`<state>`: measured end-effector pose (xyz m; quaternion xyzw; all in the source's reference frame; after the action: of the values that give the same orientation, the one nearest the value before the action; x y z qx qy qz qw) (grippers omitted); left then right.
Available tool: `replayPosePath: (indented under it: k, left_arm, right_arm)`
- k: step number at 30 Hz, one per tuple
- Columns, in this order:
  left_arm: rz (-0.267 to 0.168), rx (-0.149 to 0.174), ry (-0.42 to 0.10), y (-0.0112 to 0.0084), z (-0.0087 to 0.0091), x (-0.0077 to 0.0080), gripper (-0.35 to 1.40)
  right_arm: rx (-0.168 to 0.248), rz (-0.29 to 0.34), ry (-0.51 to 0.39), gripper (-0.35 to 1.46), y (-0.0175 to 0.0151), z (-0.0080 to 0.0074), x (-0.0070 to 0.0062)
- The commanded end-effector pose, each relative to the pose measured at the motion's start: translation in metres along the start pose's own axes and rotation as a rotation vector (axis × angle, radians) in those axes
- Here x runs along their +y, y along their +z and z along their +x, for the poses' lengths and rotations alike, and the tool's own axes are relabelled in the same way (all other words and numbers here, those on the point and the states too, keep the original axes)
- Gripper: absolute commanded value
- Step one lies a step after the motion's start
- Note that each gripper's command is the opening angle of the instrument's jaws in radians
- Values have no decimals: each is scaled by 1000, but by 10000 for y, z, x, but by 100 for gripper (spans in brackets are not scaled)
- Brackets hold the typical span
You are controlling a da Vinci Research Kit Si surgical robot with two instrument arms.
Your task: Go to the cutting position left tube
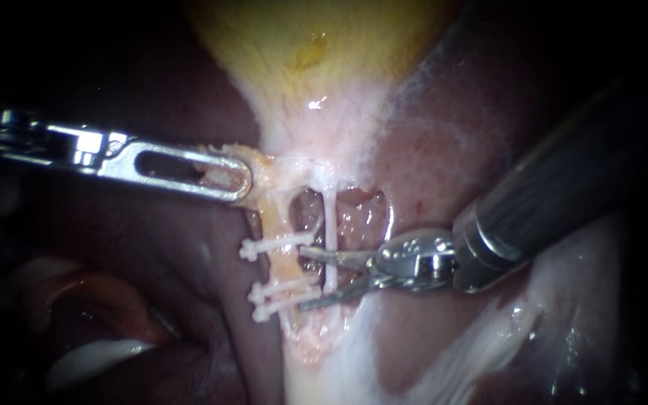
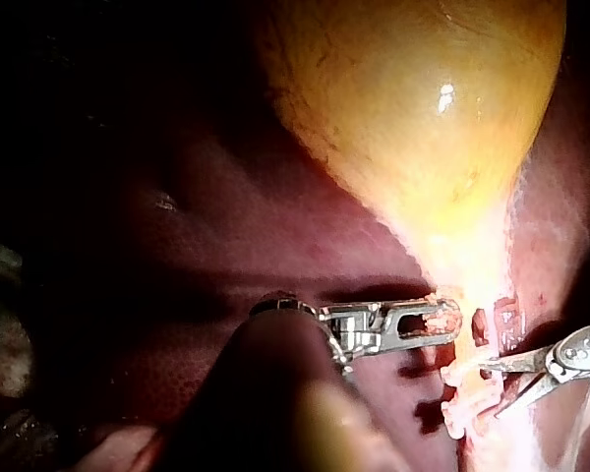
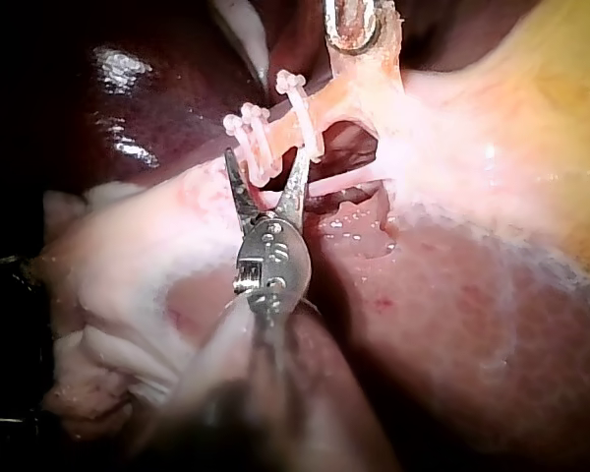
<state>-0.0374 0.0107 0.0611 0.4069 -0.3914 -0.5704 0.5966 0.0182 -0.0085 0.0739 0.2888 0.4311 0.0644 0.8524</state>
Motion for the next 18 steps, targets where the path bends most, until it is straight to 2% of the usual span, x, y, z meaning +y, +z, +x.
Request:
replayPosePath:
  k: [1, 10, 18]
  left_arm:
    - [-1, -1, 0, 0, 0, 0, -35]
    - [-1, -1, 0, 0, 0, 0, -35]
    - [-1, -1, 0, 0, 0, 0, -35]
  right_arm:
    - [-1, 5, 2, 134, 2, -1, 1]
    - [4, 4, 8, 134, 10, 1, 11]
    - [84, 80, 57, 132, 12, 4, 12]
